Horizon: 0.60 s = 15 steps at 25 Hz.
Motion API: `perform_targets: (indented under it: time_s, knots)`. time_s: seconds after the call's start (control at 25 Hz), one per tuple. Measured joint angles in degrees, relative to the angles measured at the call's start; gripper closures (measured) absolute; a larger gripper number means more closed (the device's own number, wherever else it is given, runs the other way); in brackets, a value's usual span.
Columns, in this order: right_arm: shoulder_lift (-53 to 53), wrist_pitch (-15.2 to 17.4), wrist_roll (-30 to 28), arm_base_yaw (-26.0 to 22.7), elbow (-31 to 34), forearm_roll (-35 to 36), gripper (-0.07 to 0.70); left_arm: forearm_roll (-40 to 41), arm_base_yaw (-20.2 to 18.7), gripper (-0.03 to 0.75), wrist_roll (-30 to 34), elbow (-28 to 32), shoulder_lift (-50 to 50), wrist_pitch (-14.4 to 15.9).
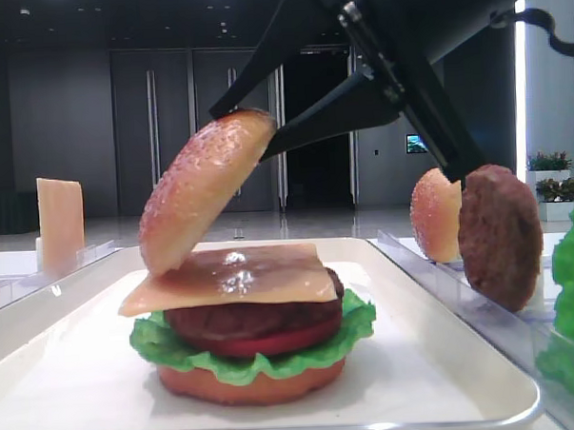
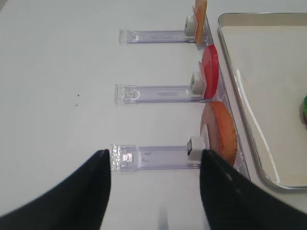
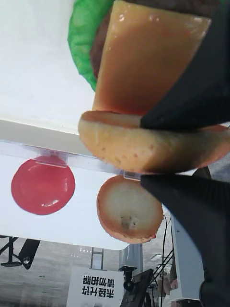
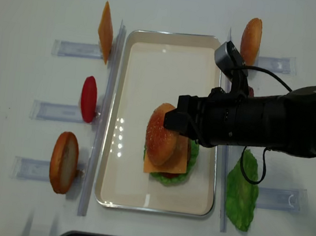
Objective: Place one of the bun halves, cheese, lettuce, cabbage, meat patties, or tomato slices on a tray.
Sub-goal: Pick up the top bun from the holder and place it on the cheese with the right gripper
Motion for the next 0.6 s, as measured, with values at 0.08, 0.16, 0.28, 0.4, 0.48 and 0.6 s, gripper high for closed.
perform_targets:
  time_s: [0.08, 0.16, 0.28, 0.4, 0.48, 0.6]
  knots:
    - [0.0, -0.1, 0.0, 0.0, 0.0, 0.0, 0.389, 0.0, 0.0, 0.262, 0.0, 0.0, 0.0, 0.0]
    - [0.0, -0.2, 0.0, 0.0, 0.0, 0.0, 0.388, 0.0, 0.0, 0.262, 0.0, 0.0, 0.0, 0.0]
    - [0.0, -0.2, 0.1, 0.0, 0.0, 0.0, 0.386, 0.0, 0.0, 0.262, 0.0, 0.0, 0.0, 0.0]
    - [0.0, -0.2, 0.2, 0.0, 0.0, 0.0, 0.378, 0.0, 0.0, 0.262, 0.0, 0.0, 0.0, 0.0]
    - [0.0, -0.2, 0.2, 0.0, 0.0, 0.0, 0.377, 0.0, 0.0, 0.262, 0.0, 0.0, 0.0, 0.0]
    - [0.0, -0.2, 0.4, 0.0, 0.0, 0.0, 0.377, 0.0, 0.0, 0.262, 0.0, 0.0, 0.0, 0.0]
